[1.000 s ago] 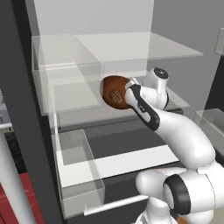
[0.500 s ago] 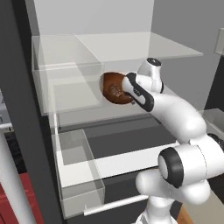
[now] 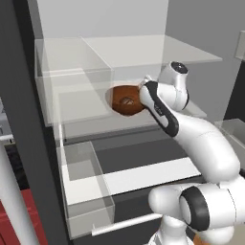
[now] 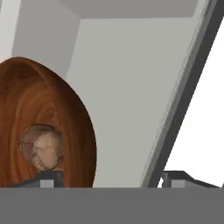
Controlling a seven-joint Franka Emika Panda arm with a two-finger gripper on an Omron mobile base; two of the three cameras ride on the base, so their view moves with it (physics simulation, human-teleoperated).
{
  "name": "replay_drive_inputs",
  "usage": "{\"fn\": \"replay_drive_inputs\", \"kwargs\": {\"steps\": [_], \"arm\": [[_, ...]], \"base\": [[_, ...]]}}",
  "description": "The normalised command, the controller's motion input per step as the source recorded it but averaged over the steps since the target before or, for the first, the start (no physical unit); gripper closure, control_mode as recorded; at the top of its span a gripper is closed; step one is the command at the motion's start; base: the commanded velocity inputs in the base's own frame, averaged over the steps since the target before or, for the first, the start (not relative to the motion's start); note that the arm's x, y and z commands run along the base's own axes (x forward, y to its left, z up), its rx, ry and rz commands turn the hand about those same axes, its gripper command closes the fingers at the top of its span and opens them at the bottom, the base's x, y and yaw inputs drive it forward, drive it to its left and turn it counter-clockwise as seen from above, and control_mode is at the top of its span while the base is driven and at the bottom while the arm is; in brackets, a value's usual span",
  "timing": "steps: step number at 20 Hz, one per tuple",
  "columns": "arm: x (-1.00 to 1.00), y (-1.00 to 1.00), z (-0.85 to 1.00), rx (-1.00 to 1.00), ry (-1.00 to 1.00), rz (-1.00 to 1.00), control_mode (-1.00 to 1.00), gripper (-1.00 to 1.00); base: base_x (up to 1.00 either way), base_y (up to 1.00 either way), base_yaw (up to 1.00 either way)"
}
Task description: Move the mug from next to the sink to the open cabinet. Then, move the bowl with the potato to the fridge to clear the area for faucet cleaning.
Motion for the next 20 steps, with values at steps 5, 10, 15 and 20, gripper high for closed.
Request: {"fn": "replay_drive_inputs", "kwargs": {"steps": [5,10,15,20], "arm": [[-1.0,-0.05,0.09,0.0,-0.27,-0.01,-1.0,-1.0],[-1.0,-0.13,0.0,0.01,-0.19,-0.01,-1.0,-1.0],[-1.0,-0.1,0.0,0.0,-0.16,-0.02,-1.0,-1.0],[0.0,0.0,0.0,0.0,0.0,0.0,1.0,-1.0]], "base": [[0.0,0.0,0.0],[0.0,0.0,0.0],[0.0,0.0,0.0],[-1.0,-0.09,0.03]]}}
